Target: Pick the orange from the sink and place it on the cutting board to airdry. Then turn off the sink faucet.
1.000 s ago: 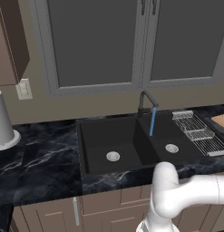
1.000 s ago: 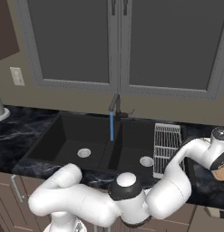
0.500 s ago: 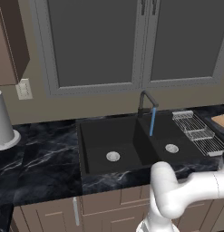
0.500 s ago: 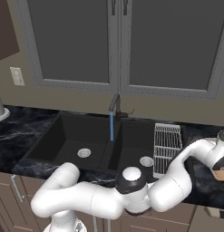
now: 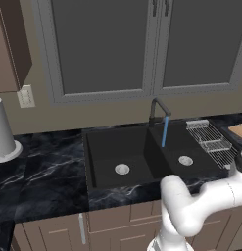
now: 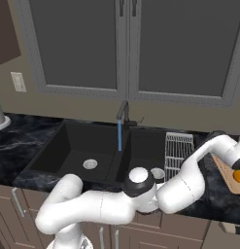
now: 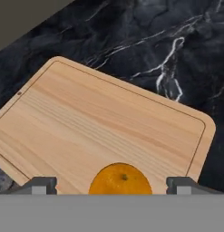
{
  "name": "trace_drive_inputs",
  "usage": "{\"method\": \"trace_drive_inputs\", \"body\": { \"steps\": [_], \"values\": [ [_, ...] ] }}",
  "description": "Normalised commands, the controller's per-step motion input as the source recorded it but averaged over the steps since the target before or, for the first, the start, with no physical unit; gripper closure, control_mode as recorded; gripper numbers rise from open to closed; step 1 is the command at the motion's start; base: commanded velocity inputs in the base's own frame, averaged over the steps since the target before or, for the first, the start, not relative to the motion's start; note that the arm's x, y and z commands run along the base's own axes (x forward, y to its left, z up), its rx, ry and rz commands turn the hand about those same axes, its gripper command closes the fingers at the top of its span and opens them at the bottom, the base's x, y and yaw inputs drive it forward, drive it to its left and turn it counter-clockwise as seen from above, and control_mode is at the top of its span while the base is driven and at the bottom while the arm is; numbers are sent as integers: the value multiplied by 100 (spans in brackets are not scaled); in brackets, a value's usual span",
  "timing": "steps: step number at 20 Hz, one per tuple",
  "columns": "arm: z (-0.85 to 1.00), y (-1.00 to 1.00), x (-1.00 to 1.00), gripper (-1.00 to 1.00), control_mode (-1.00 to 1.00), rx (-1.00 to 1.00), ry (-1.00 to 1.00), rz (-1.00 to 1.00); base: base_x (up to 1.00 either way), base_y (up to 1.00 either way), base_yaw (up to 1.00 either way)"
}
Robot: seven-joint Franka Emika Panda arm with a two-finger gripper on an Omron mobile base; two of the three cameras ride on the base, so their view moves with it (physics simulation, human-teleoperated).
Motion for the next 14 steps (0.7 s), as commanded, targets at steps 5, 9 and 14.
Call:
{"method": "trace_drive_inputs", "body": {
  "steps": [5, 9, 14],
  "values": [
    [37, 24, -3, -100, -100, 2, 0, 8, 0, 0, 0],
    [19, 26, -33, -100, -100, 0, -9, 12, 0, 0, 0],
    [32, 74, -61, -100, -100, 0, -8, 23, 0, 0, 0]
  ]
}}
